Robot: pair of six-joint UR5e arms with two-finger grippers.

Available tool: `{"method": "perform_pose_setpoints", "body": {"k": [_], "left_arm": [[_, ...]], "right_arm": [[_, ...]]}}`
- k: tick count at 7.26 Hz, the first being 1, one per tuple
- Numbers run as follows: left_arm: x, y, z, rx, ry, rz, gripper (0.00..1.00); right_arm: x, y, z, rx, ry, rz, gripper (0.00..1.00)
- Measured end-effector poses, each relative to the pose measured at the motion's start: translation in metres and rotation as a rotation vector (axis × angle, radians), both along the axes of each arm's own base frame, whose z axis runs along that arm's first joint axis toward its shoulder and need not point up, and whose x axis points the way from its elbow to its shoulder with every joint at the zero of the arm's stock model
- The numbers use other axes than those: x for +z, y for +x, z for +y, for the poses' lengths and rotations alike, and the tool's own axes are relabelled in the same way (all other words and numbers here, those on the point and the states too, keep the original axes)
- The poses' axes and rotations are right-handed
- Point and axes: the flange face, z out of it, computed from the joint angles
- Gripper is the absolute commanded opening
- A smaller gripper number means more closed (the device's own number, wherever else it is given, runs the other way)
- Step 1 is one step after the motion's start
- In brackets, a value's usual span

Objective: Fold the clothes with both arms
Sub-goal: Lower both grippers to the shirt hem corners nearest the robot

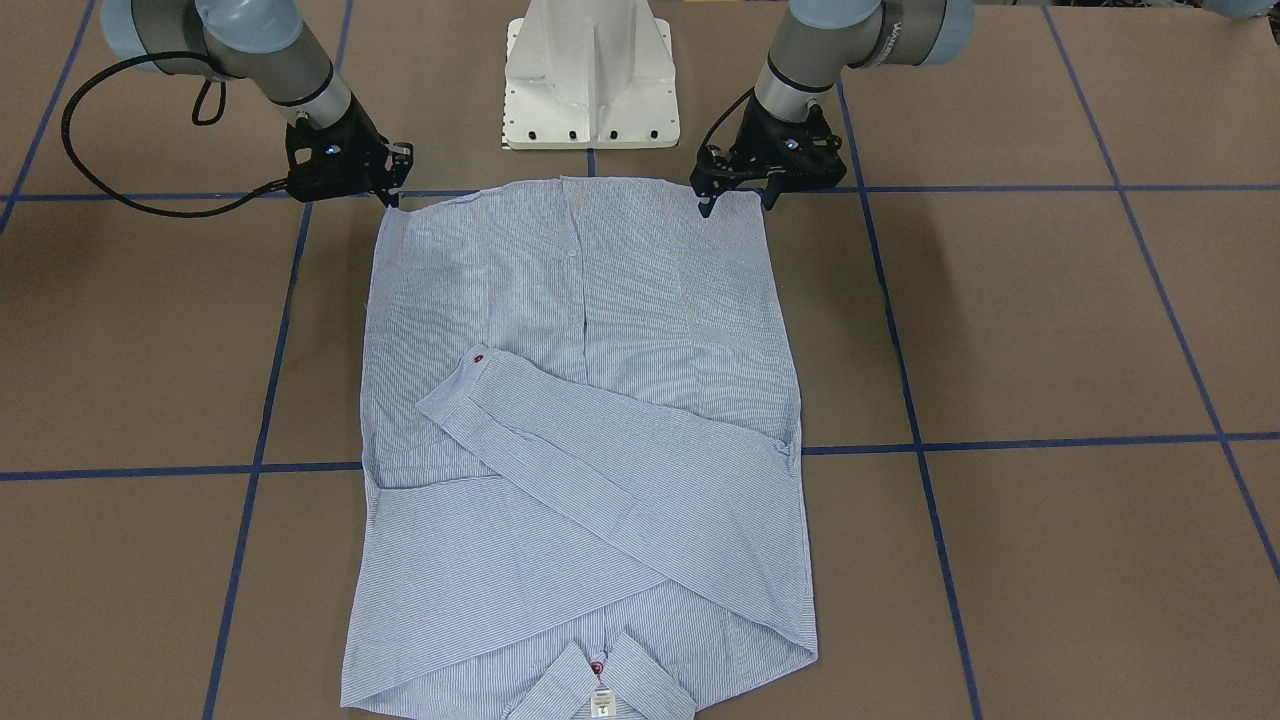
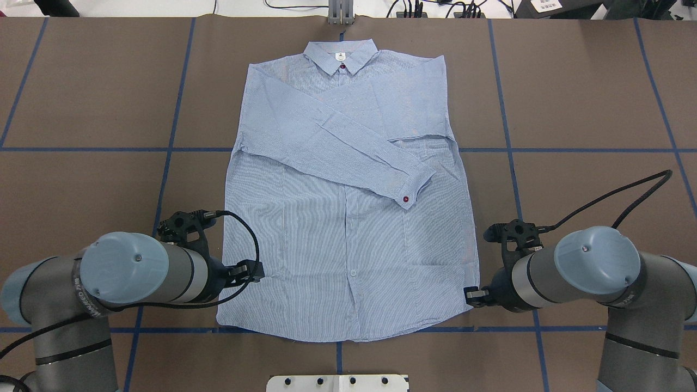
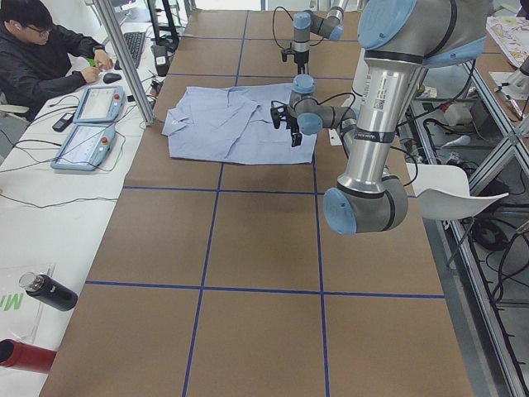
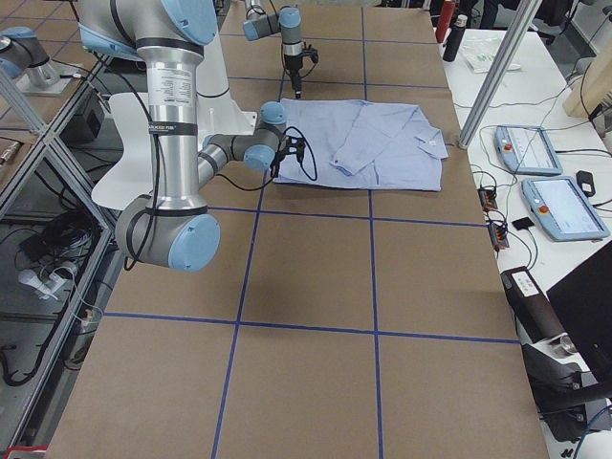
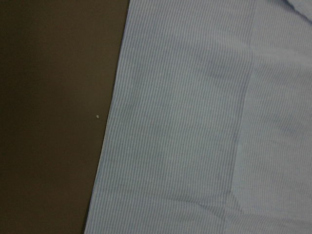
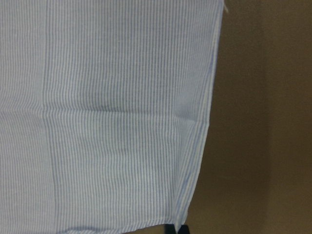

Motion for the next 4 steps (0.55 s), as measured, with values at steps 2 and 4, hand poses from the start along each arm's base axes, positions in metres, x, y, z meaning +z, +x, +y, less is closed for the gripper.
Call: {"method": "perform_pose_setpoints", "body": {"k": [2, 4], "left_arm": [[0.009, 0.010, 0.015, 0.005, -0.030, -0.049, 0.89], [0.015, 0.018, 0.027, 0.019, -0.039, -0.070, 0.87]], "right_arm": [[-0.002, 0.002, -0.002, 0.001, -0.002, -0.006, 0.00], [-0.004, 0.003, -0.004, 0.005, -0.003, -0.010, 0.00]]}}
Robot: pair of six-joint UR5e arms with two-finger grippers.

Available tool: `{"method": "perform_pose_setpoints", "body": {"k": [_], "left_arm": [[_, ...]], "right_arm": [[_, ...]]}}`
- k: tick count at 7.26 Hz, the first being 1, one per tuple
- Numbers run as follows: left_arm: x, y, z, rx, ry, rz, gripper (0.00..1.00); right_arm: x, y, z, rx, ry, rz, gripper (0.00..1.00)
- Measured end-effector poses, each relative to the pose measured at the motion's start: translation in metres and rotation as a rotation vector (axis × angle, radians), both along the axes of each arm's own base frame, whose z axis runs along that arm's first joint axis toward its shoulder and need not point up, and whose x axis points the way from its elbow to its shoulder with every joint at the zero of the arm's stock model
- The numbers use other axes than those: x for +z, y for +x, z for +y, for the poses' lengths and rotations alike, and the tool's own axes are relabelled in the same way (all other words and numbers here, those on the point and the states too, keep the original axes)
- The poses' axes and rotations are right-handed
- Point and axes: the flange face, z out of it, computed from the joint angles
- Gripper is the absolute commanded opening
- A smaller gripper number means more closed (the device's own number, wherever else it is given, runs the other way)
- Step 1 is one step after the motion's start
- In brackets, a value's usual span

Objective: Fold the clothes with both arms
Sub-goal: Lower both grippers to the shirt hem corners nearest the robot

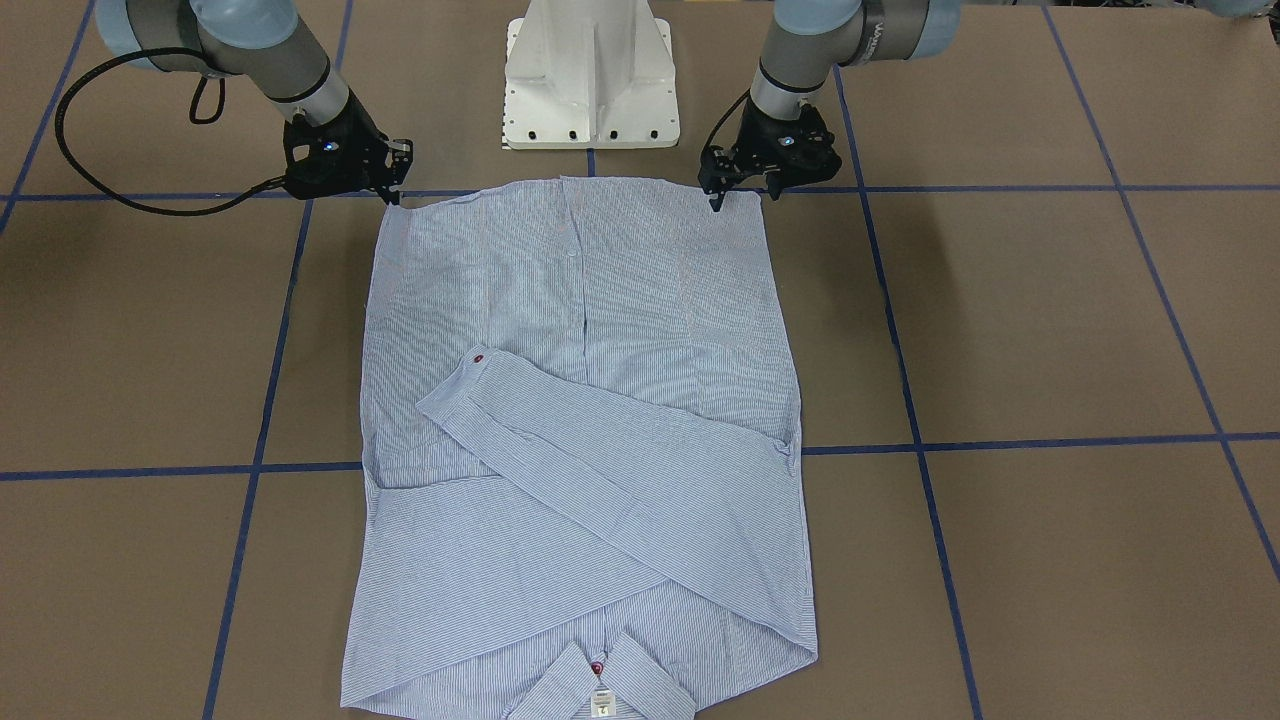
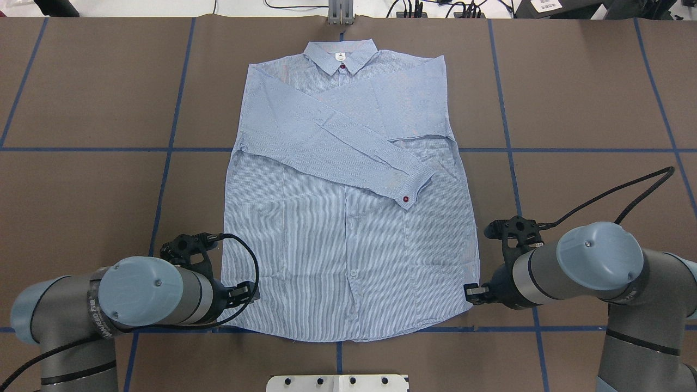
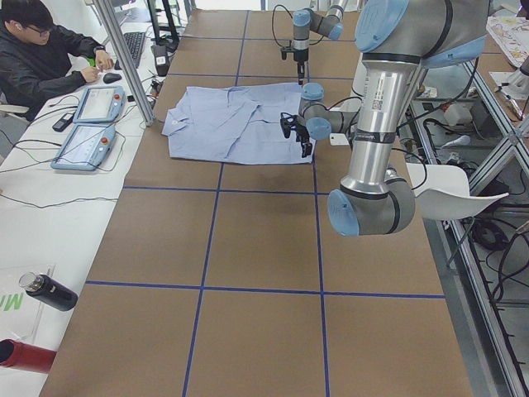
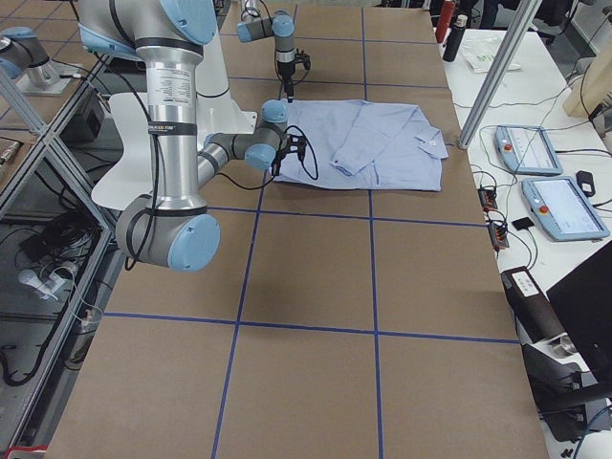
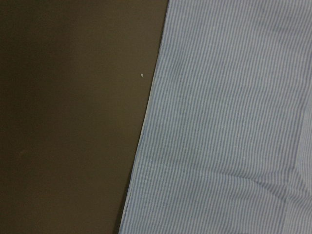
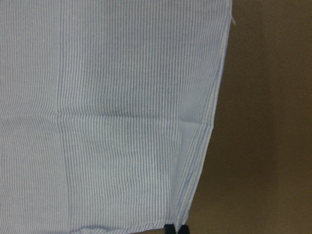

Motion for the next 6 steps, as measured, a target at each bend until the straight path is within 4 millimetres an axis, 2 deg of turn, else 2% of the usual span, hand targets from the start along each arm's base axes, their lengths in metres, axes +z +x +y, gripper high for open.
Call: {"method": "perform_pose_setpoints", "body": {"k": [3, 6], "left_arm": [[0.010, 0.008, 0.004, 0.009, -0.005, -0.022, 0.81], [0.015, 0.013, 0.003, 0.011, -0.008, -0.035, 0.67]], "right_arm": [[0.000, 0.000, -0.001, 0.002, 0.000, 0.000, 0.00], [0.001, 0.001, -0.003, 0.005, 0.000, 0.002, 0.00]]}}
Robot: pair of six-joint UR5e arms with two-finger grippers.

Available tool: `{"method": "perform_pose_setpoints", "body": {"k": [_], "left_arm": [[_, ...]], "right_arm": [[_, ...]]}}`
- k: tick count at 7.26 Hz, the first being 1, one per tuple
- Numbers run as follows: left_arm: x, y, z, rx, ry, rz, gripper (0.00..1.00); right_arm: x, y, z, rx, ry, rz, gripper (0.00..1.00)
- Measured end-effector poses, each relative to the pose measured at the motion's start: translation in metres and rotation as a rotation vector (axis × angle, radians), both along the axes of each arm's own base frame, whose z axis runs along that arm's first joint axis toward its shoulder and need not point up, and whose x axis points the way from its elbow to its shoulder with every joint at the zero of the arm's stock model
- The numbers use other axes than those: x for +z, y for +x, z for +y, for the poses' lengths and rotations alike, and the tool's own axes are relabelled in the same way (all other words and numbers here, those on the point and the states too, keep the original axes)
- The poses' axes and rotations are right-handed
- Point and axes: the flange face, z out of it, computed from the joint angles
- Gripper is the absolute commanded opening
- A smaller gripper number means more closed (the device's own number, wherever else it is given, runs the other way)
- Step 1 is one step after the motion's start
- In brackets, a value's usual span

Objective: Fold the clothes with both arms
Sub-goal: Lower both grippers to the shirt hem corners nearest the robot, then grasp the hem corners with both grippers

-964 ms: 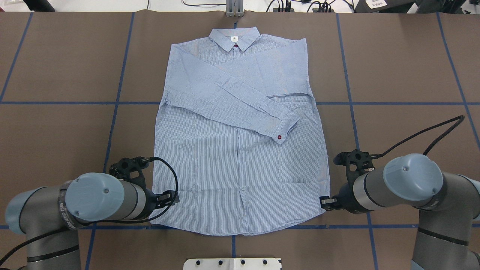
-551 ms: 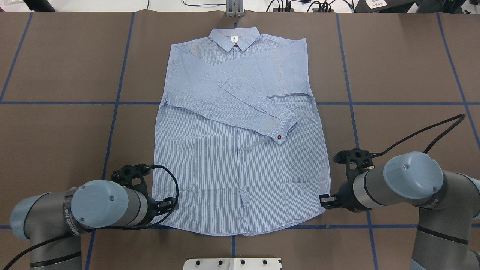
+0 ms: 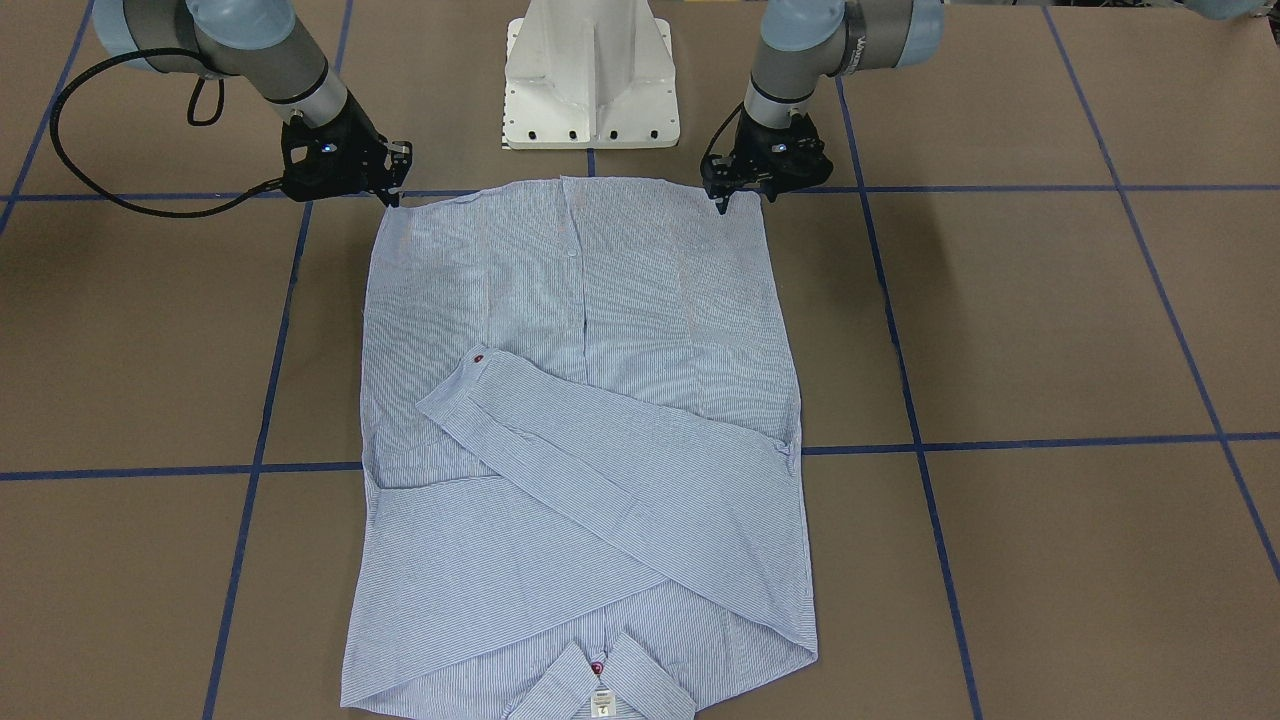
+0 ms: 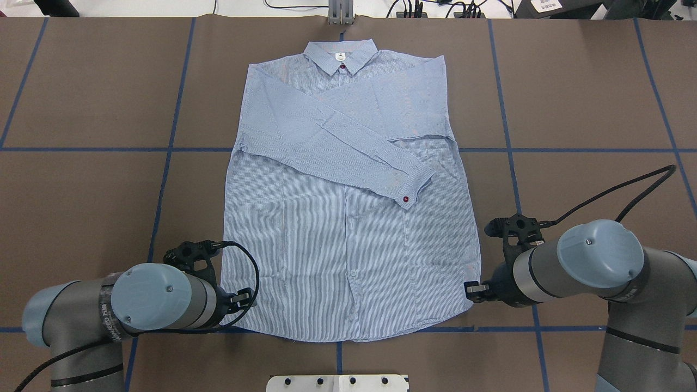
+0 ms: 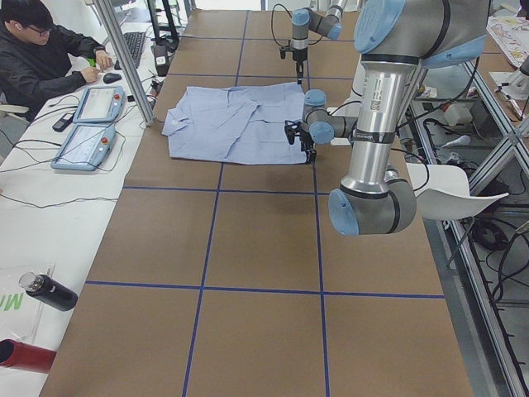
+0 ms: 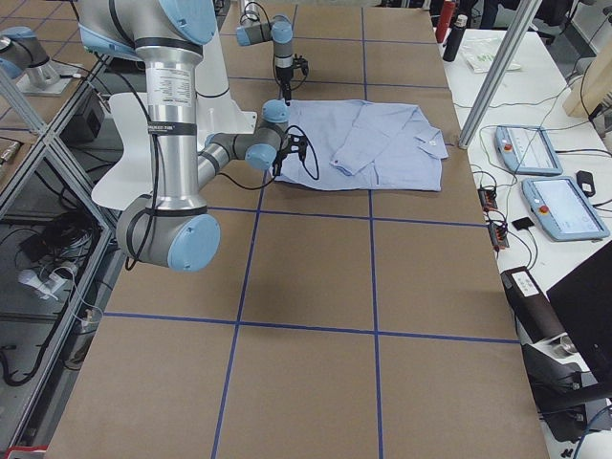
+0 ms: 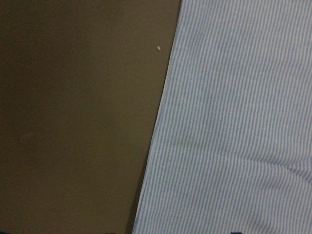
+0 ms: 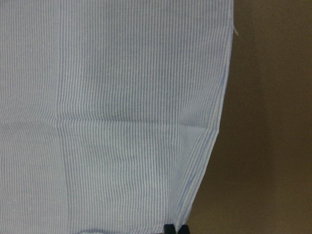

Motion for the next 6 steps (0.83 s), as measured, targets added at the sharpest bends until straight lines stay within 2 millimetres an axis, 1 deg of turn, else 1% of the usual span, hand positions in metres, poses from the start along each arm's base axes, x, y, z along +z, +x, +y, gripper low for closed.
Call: {"method": "perform_pose_setpoints", "body": {"k": [1, 4, 5, 6], "left_arm": [[0.0012, 0.0006, -0.0001, 0.000, -0.001, -0.003, 0.63], [0.0018, 0.0004, -0.0008, -0.001, -0.001, -0.004, 0.58], [0.0013, 0.0001, -0.0007, -0.001, -0.001, -0.003, 0.52], [0.0008, -0.0002, -0.0007, -0.001, 0.000, -0.002, 0.48]], "right_arm": [[0.0005, 0.0002, -0.0003, 0.001, 0.000, 0.001, 0.00], [0.0012, 0.0008, -0.0015, 0.003, -0.001, 0.003, 0.00], [0.0013, 0.0009, -0.0017, 0.004, -0.001, 0.003, 0.00], [0.0013, 0.0010, -0.0019, 0.004, -0.001, 0.003, 0.00]]}}
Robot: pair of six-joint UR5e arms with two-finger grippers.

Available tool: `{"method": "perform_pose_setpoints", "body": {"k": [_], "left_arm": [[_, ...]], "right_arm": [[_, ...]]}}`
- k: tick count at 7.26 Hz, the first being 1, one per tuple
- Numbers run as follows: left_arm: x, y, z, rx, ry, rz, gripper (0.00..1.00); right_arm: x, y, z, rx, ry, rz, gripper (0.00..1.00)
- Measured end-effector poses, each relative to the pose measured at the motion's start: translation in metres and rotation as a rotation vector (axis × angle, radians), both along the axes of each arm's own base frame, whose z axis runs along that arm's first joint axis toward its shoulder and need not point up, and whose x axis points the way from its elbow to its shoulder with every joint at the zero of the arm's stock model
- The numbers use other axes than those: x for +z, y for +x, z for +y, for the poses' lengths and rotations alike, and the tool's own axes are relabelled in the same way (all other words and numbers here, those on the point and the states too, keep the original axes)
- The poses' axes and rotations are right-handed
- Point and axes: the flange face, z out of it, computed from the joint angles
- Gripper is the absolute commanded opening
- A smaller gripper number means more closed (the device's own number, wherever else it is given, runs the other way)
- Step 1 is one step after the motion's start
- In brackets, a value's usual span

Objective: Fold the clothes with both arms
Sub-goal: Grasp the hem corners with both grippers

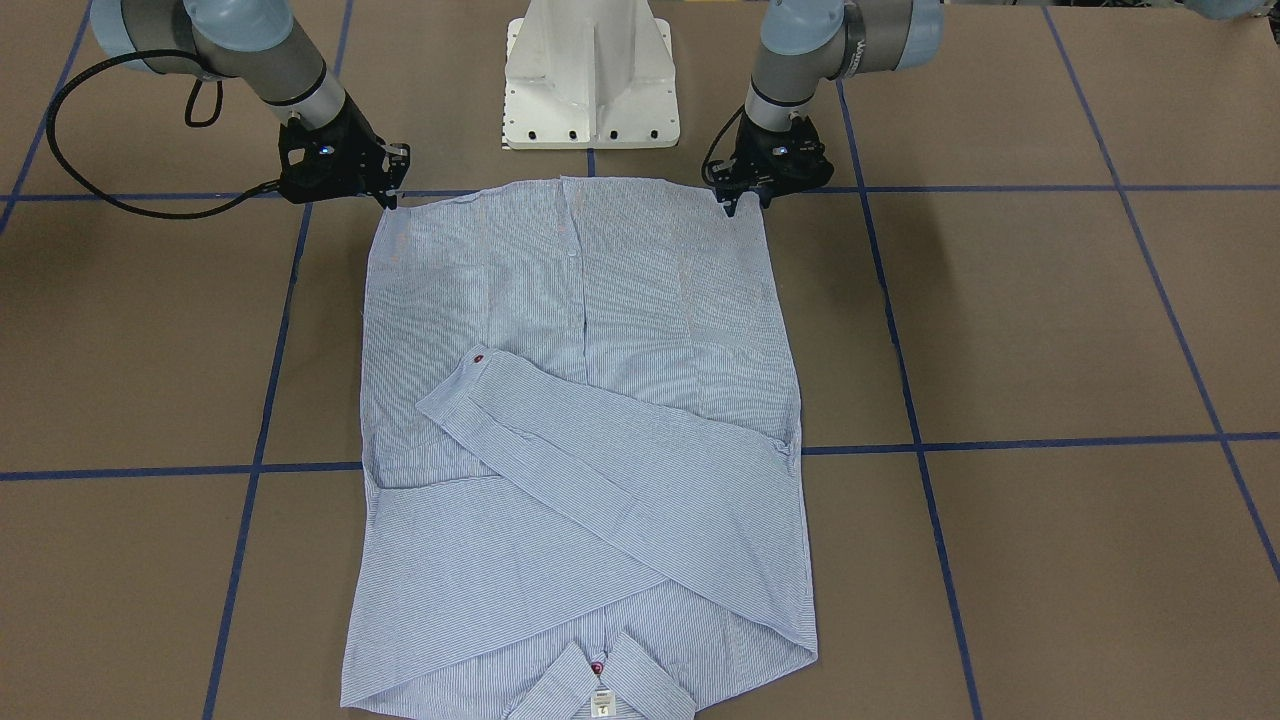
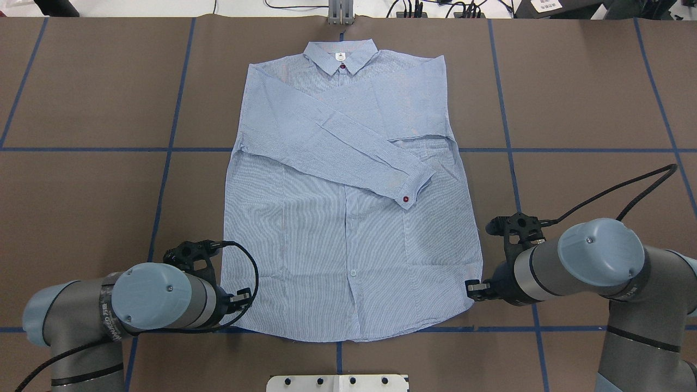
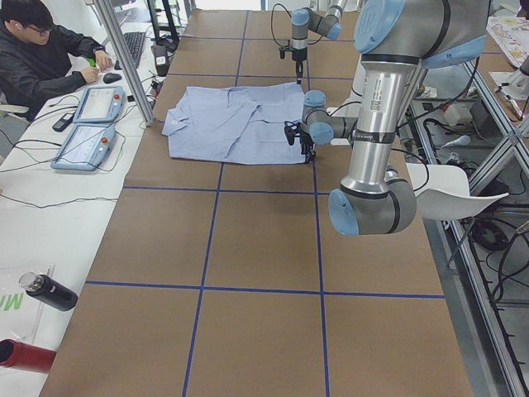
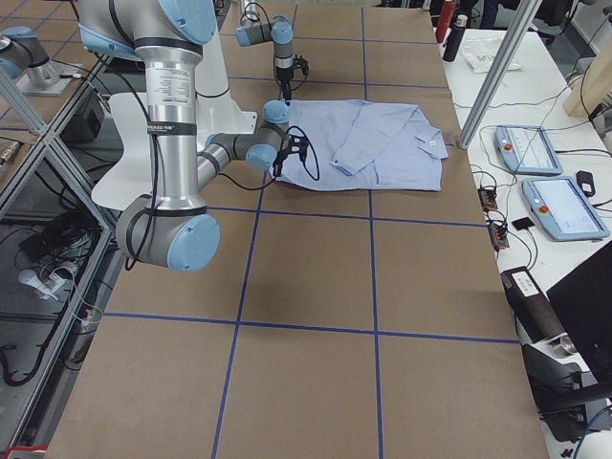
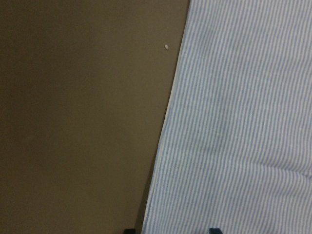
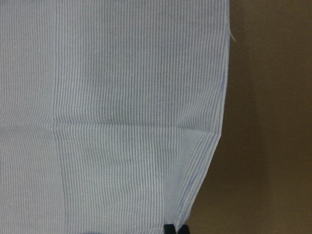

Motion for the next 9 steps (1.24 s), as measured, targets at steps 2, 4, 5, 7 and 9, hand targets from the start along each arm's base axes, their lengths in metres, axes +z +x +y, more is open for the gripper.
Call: {"method": "perform_pose_setpoints", "body": {"k": [2, 4, 5, 7, 9], "left_arm": [[-0.0014, -0.0012, 0.0003, 0.000, 0.001, 0.003, 0.44], [-0.0012, -0.0018, 0.0004, 0.000, 0.001, 0.003, 0.44], [-0.0006, -0.0020, 0.0005, 0.000, 0.000, 0.001, 0.44], [0.0022, -0.0018, 0.0005, -0.002, -0.002, -0.018, 0.44], [0.0049, -0.0015, 0.0006, -0.003, -0.004, -0.030, 0.42]], "right_arm": [[0.0006, 0.0003, -0.0005, 0.001, -0.001, 0.002, 0.00], [0.0011, 0.0005, -0.0007, 0.002, -0.001, 0.003, 0.00], [0.0011, 0.0005, -0.0007, 0.002, -0.001, 0.003, 0.00], [0.0011, 0.0005, -0.0007, 0.002, -0.001, 0.003, 0.00], [0.0022, 0.0002, -0.0008, 0.002, -0.002, 0.005, 0.00]]}}
